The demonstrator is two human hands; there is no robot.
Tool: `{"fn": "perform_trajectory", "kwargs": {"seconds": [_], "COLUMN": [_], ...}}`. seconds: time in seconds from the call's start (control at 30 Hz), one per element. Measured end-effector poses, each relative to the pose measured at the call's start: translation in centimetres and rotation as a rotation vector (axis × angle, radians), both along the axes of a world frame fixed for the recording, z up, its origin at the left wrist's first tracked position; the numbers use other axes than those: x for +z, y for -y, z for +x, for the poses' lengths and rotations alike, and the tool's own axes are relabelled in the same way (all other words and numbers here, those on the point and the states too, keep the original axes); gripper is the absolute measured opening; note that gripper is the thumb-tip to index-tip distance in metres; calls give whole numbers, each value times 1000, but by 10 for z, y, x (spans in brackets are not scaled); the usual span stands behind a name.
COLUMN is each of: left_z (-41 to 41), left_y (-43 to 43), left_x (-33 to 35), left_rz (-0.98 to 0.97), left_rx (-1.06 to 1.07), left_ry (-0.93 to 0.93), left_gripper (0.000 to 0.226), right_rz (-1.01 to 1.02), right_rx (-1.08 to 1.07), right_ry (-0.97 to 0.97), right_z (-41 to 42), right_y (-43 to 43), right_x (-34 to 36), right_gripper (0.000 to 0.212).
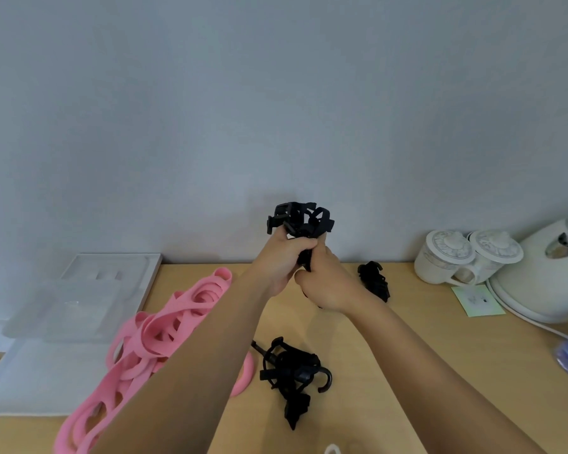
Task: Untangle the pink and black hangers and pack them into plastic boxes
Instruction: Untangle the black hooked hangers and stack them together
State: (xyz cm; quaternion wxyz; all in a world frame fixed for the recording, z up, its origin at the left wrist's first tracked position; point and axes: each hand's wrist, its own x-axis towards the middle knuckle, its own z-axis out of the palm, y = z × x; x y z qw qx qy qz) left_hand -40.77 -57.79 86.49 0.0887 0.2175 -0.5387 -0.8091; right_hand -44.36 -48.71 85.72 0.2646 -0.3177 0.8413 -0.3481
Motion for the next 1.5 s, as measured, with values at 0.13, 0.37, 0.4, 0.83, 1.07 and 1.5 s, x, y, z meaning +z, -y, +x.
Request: {"fn": "perform_trajectory", "kwargs": {"seconds": [0.13, 0.37, 0.4, 0.83, 1.07, 1.5], "left_z": [2, -5, -7, -6, -8, 17], "left_y": [3, 2, 2, 4, 0, 30], "left_x": [0, 4, 5, 4, 6, 35], "left_rz": [-4, 181, 231, 399, 81, -475], "left_rx": [74, 227, 241, 249, 166, -389], "left_ry": [-16, -70, -82, -123, 241, 305], "left_gripper": [18, 31, 30, 17, 14, 20], "right_rz": [-37, -70, -89, -267, -160, -236], "right_rx": [-36, -83, -122, -266, -193, 44], "right_ry": [121, -15, -71, 36, -271, -333], "right_z": [2, 5, 6, 12, 18, -31], "right_y": [-5, -5, -3, -2, 2, -20], "right_x": [-2, -11, -12, -5, -21, 23], "right_gripper": [82, 61, 56, 21, 30, 83]}}
